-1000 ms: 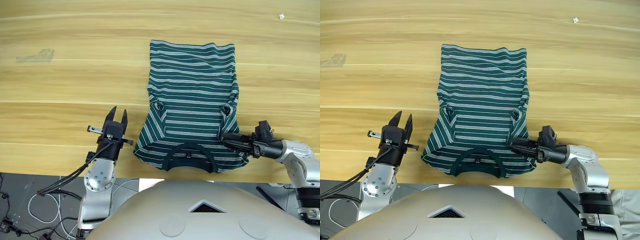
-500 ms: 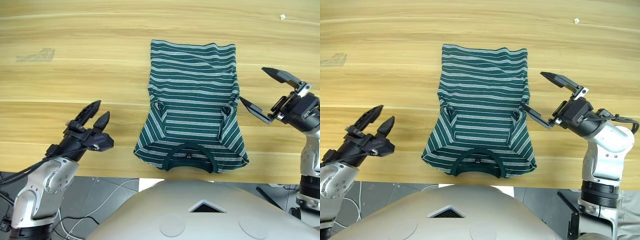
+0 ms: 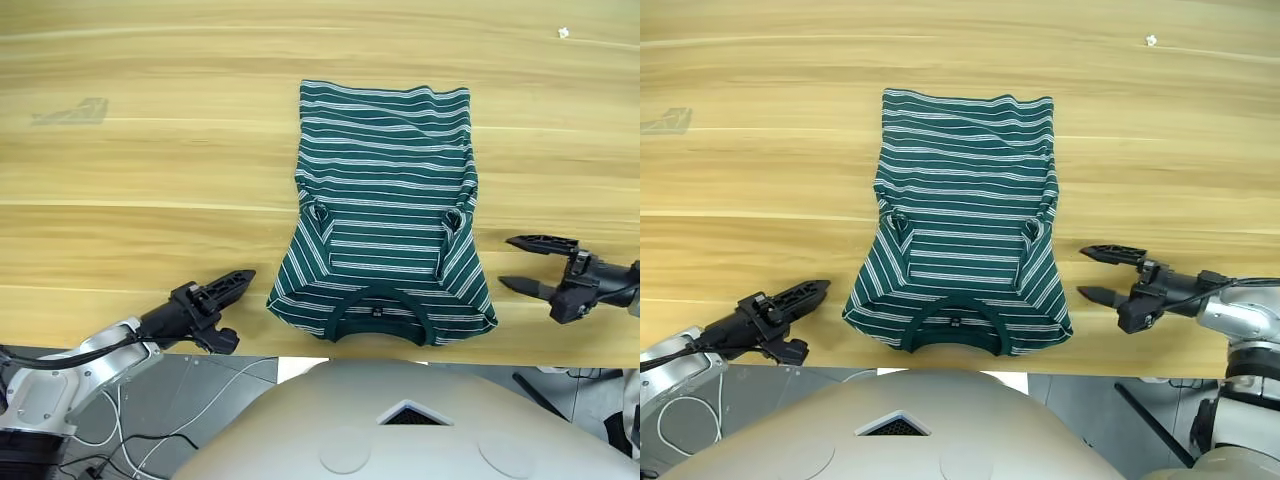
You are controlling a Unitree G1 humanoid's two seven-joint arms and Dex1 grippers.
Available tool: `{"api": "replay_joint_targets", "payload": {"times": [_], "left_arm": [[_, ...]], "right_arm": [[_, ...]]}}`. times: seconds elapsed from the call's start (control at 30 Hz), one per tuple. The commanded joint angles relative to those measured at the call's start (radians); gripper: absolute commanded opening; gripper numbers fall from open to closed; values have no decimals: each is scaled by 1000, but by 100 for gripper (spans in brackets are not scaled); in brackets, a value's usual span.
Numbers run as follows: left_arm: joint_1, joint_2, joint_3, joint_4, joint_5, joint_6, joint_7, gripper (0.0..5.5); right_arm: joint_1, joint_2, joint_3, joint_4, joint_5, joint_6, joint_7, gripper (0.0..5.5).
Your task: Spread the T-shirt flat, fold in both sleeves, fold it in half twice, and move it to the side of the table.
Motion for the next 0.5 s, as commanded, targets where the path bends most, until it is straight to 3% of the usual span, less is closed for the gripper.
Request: {"api": "replay_joint_targets", "payload": {"times": [0.03, 0.3, 0.5], "left_arm": [[-20, 26, -72, 23, 35, -18, -1, 224], [-80, 43, -176, 24, 33, -22, -10, 224], [-55, 53, -215, 8, 42, -1, -16, 224]], "right_arm": [[-24, -59, 13, 59, -155, -5, -116, 425], [142, -70, 266, -64, -243, -5, -337, 425], [109, -103, 398, -56, -258, -3, -401, 425]]}}
